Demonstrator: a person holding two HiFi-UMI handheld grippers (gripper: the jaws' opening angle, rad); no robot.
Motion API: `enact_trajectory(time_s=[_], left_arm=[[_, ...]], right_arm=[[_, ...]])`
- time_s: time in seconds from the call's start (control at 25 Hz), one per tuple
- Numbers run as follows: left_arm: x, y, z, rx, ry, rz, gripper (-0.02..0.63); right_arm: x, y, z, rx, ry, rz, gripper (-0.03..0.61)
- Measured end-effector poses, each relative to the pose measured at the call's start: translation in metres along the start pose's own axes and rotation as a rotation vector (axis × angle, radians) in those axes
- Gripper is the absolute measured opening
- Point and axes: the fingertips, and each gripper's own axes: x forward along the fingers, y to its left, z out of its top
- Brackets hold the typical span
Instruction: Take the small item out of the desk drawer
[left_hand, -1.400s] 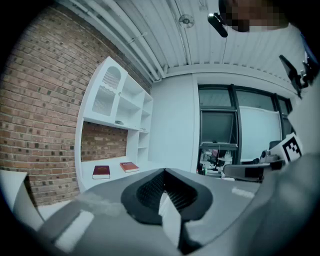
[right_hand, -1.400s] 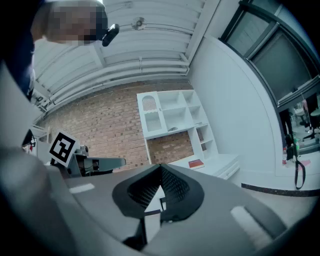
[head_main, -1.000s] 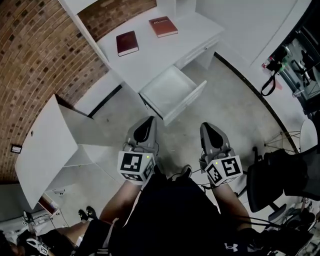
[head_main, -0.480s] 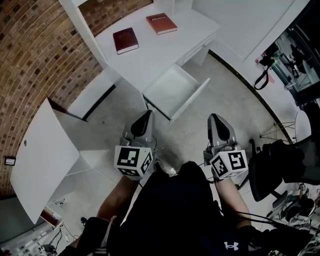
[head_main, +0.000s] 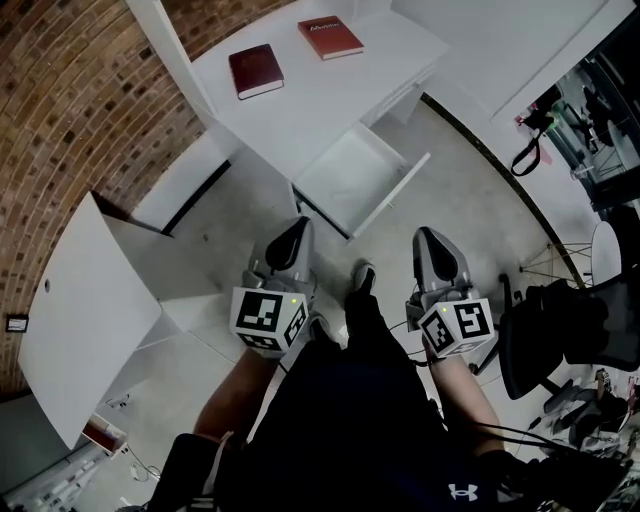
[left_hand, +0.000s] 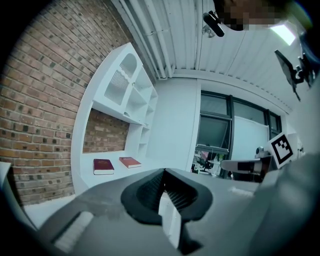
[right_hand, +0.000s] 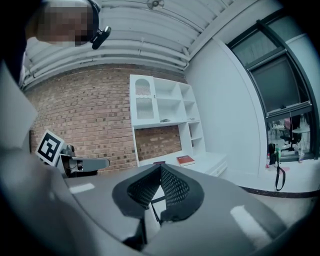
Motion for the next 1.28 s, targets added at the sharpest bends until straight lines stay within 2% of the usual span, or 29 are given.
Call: enact_trajectory(time_s=[0.32,0.72,1.04,1.28], left_arm=[[0.032,0.024,0.01,0.028,0.009,0.055,0.002],[0.114,0.046,0.027,0.05,0.03,0.118,0.002],[0.17,0.049,0.022,0.081,0.088,0.148,0.002],[0.202,0.056,-0.009,0.118,0.158,0.162,0.003]], right_arm=[[0.054,-0.012,0.007,0.026,-0.019,0.075,0.003],[0.127,-0.069,0.019,0.057,-0.007,0.13,0.003],[0.17,-0.115,0.017,0.09,0.017,0.165,0.003],[0.196,-0.135,0.011,0.081,0.059,0.194,0.003]])
